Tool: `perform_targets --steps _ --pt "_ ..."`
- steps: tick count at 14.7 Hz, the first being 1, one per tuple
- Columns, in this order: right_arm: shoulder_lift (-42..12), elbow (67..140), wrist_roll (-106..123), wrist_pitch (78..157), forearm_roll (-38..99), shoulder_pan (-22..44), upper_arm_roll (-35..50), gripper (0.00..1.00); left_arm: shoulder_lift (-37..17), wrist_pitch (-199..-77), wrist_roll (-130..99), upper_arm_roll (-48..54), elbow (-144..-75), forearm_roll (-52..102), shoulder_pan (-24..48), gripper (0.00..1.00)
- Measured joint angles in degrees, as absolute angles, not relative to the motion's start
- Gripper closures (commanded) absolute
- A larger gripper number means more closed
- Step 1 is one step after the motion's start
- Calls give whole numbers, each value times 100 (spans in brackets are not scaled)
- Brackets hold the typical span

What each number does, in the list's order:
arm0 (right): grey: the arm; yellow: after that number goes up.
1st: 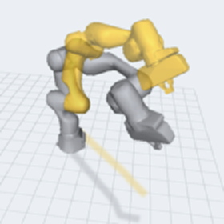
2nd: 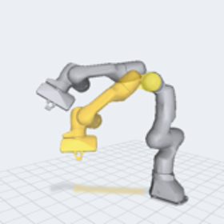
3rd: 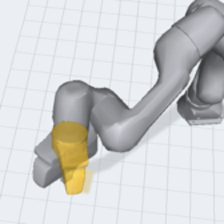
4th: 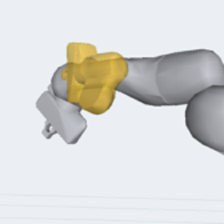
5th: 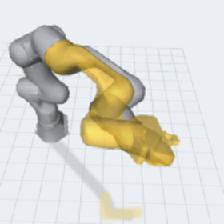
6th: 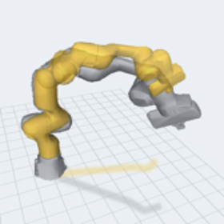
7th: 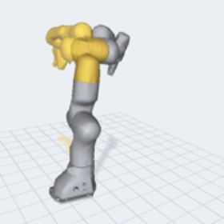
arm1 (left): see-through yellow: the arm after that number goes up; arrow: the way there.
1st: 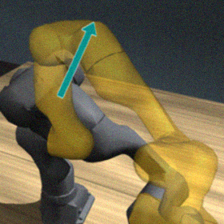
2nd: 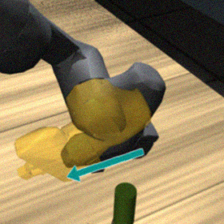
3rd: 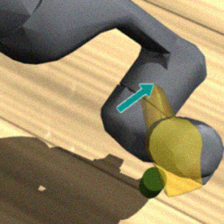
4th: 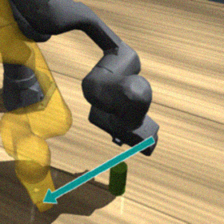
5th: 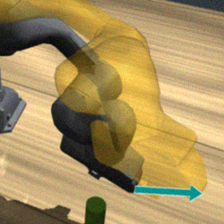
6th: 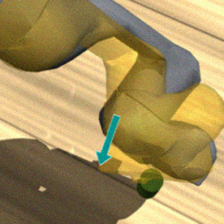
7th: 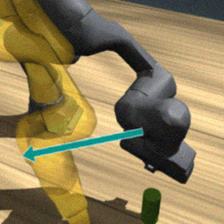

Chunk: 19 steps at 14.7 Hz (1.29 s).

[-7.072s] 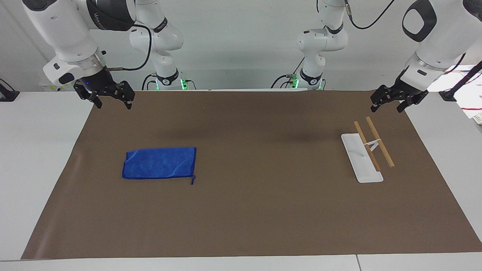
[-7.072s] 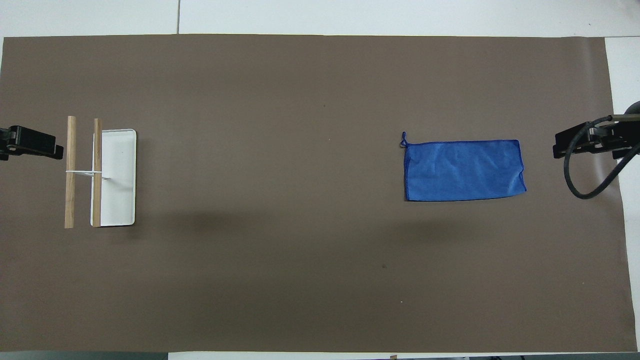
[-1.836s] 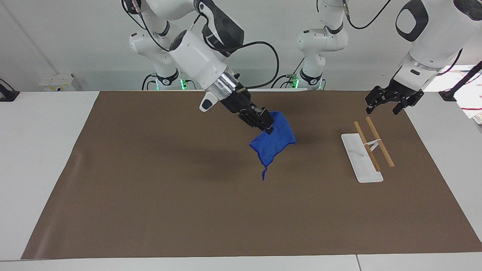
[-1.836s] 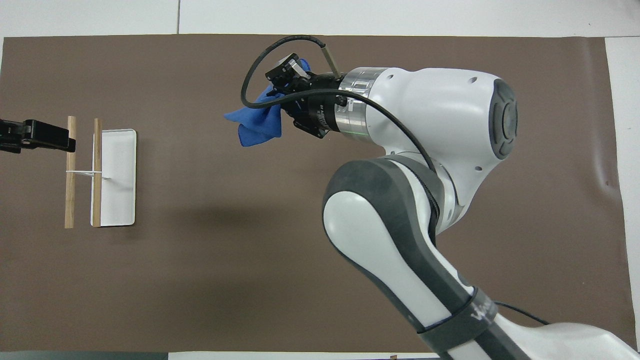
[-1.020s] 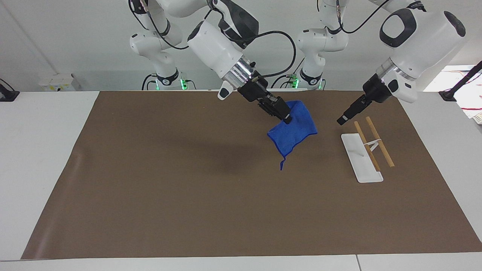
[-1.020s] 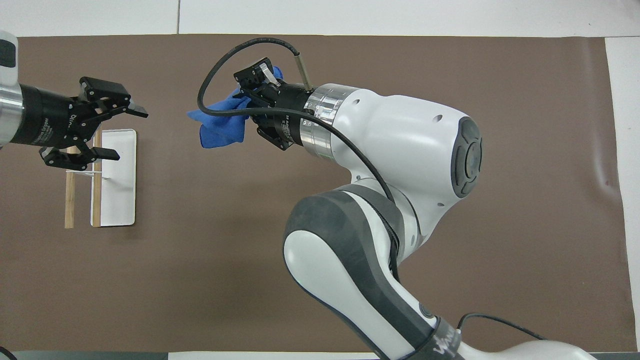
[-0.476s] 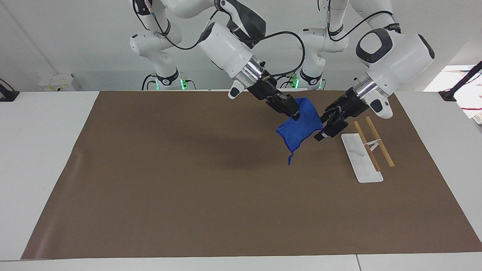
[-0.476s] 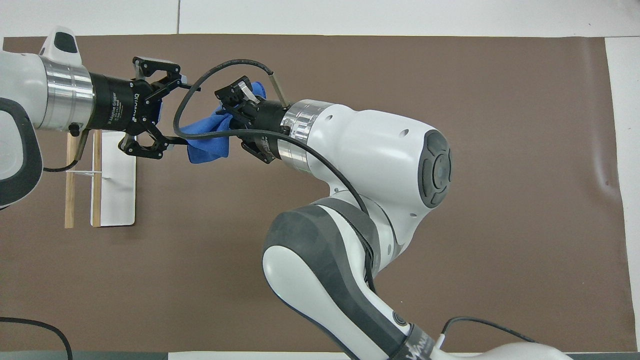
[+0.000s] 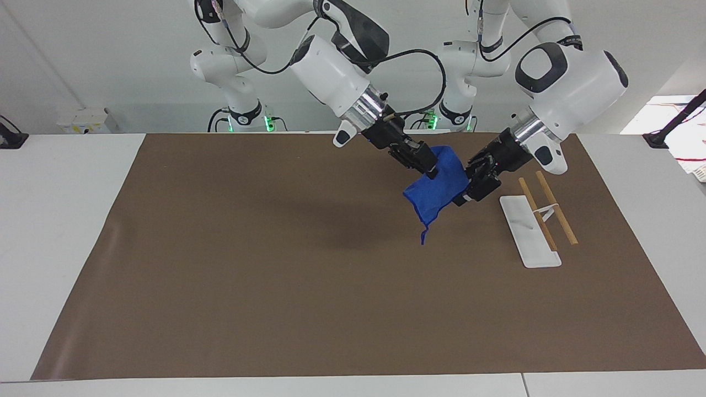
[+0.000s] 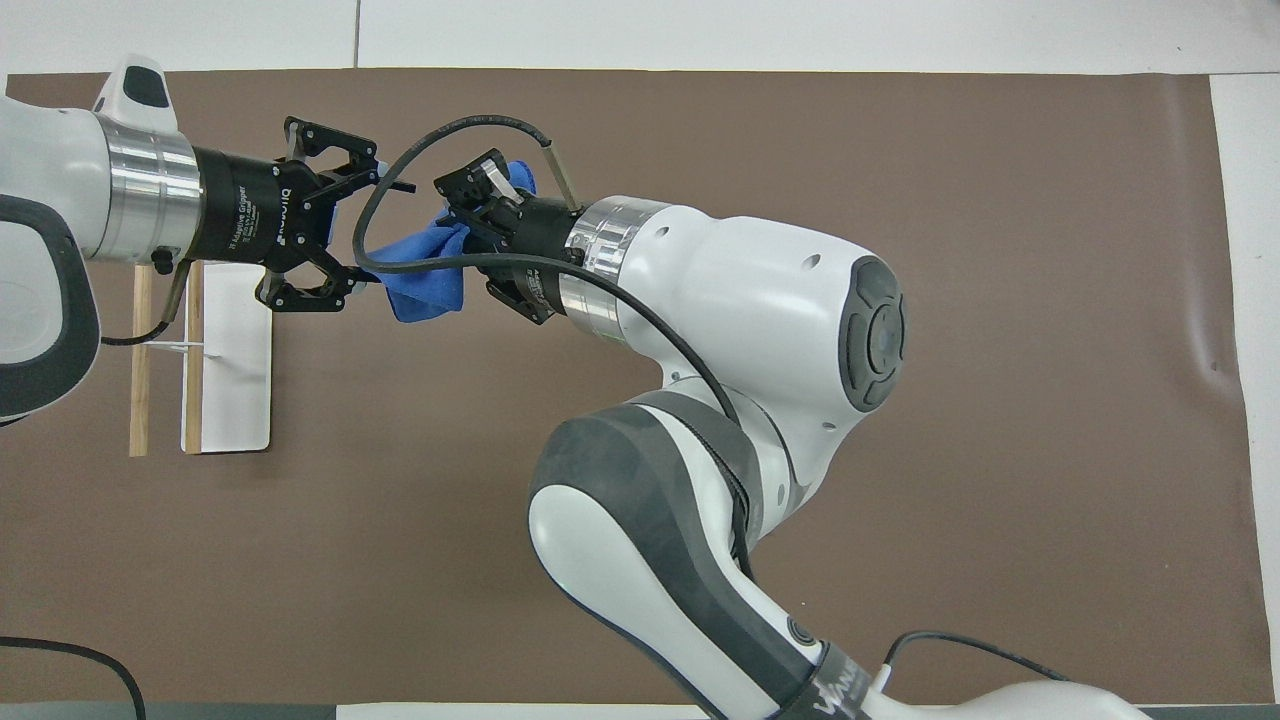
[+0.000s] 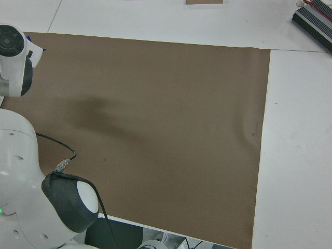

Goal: Right arm passes towel to left arm to hang
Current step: 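Grasp the towel with the left gripper while the right gripper releases, then drape the towel over the rack bar while the right gripper withdraws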

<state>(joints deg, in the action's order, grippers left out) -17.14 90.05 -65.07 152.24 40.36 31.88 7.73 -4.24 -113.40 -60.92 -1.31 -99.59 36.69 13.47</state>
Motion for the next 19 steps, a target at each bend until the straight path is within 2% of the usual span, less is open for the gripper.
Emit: perform_targets --steps 8,9,10,15,19 --pt "-1716 9005 -6507 15228 4036 3172 759 100 -422 -11478 -6424 -174 -9956 3664 1389 100" --pt "-1716 9005 -6507 15228 4036 3165 759 30 -418 -11502 -6424 -192 -9947 3634 1388 100" --pt "-1716 9005 -6507 15228 4036 3154 757 0 -408 -11515 -6423 -205 -9933 3538 1388 100" --pt "-1741 9041 -5764 15192 3369 2827 717 0 -314 -11528 -6423 -207 -9853 2874 1389 100" --pt "-1763 9112 -4274 14378 2275 1974 698 0 -308 -11533 -6421 -211 -9852 2189 1390 100"
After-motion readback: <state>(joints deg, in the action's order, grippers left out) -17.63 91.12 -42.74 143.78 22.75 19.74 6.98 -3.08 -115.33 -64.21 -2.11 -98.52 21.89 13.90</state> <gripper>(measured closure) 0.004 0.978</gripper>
